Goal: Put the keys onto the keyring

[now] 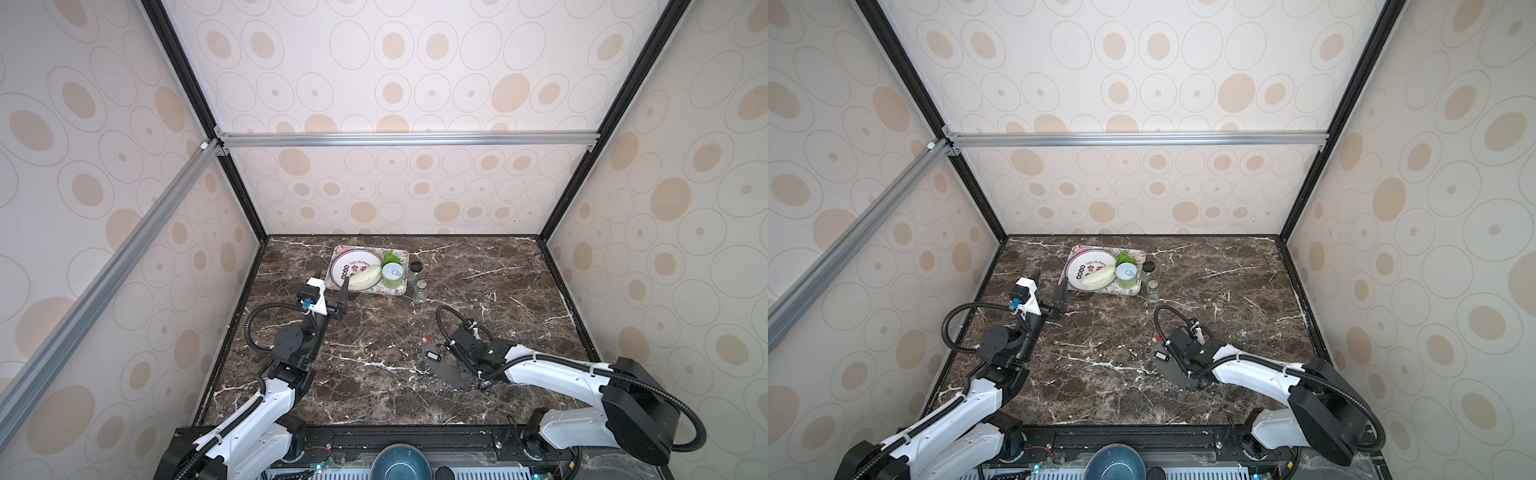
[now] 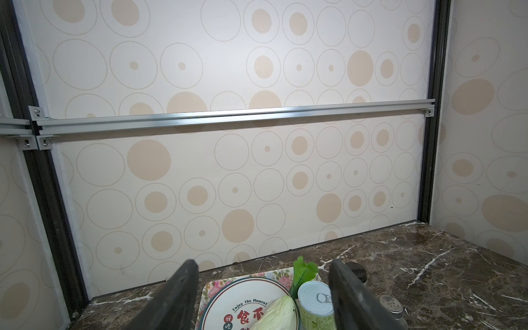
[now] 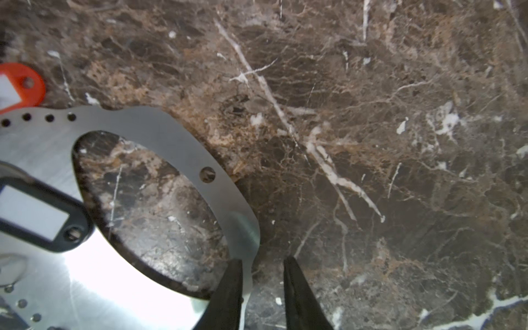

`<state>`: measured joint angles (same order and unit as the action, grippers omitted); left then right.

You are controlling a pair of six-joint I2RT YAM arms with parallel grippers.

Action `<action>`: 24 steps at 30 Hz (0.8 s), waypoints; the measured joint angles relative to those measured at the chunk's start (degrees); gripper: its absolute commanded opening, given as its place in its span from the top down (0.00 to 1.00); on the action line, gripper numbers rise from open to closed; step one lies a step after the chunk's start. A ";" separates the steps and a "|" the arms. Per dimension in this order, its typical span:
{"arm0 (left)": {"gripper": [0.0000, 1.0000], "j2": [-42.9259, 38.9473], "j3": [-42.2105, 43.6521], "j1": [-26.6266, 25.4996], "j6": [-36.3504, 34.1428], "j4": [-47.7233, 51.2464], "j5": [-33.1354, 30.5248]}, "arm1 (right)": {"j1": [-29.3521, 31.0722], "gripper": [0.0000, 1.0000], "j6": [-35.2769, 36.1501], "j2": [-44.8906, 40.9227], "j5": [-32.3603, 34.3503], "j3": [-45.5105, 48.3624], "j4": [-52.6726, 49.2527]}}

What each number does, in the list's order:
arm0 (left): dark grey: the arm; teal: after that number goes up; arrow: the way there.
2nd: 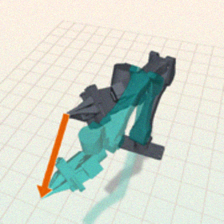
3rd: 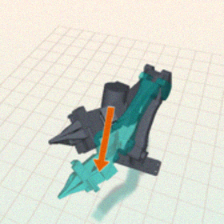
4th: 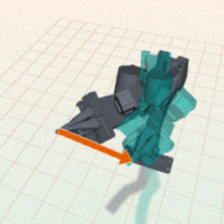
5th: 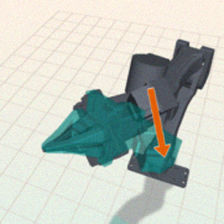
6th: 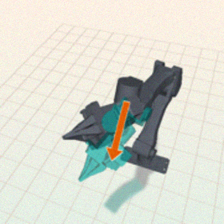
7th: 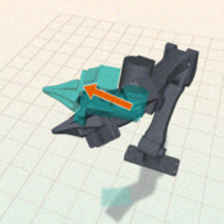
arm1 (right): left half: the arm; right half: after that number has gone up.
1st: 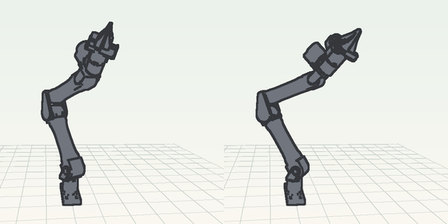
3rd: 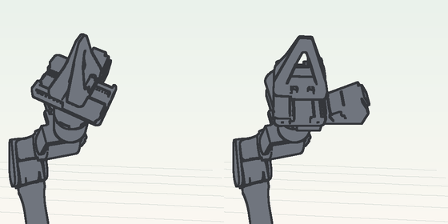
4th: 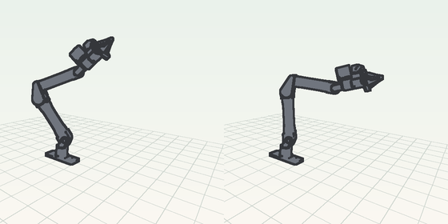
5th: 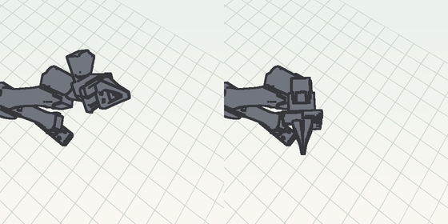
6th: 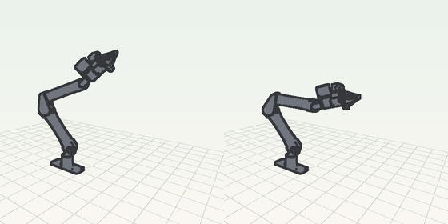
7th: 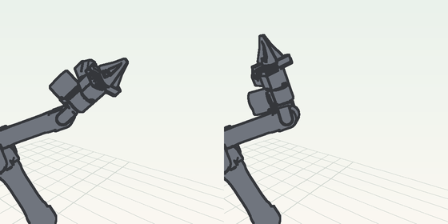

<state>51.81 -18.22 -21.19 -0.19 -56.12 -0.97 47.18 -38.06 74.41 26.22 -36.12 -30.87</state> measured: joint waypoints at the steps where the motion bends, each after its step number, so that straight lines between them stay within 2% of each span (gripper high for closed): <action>1: 0.27 0.02 0.00 0.02 0.02 -0.02 0.00 | -0.04 0.70 0.31 -0.46 0.59 -0.50 -0.42; 5: 0.27 1.05 -0.13 0.17 0.31 0.74 -0.50 | -0.66 0.66 3.98 -3.15 2.82 -5.09 -1.14; 9: 0.18 3.52 -0.94 0.68 0.76 3.82 -3.58 | -4.37 0.48 11.10 -9.79 3.28 -9.53 2.54; 11: 0.09 5.20 -1.55 1.55 1.29 5.81 -5.64 | -8.11 0.43 15.63 -13.14 2.03 -10.36 6.12; 14: 0.00 9.88 -3.63 4.09 2.38 9.25 -7.96 | -16.44 0.42 22.01 -16.13 -1.11 -10.38 12.61; 18: 0.00 18.12 -5.29 6.97 2.99 11.72 -12.11 | -26.36 0.42 28.96 -15.37 -2.23 -7.19 23.34; 24: 0.00 24.85 -3.19 7.67 2.36 8.48 -20.81 | -37.97 0.41 34.77 -6.97 -1.84 2.05 36.89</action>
<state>76.66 -21.41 -13.52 2.17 -47.64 -21.78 9.21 -3.29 67.44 24.38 -34.06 6.02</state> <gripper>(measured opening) 0.997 0.587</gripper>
